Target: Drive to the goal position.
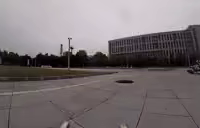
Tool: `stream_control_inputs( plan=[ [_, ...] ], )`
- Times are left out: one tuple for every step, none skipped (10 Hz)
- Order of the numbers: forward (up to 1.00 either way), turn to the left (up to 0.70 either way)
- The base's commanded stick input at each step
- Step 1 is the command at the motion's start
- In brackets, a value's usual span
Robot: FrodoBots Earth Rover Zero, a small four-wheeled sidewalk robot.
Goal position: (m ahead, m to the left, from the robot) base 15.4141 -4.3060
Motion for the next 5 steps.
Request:
stream_control_inputs(
  plan=[
    [0.70,0.00],
    [0.70,0.00],
    [0.70,0.00],
    [0.70,0.00],
    [0.70,0.00]
  ],
)
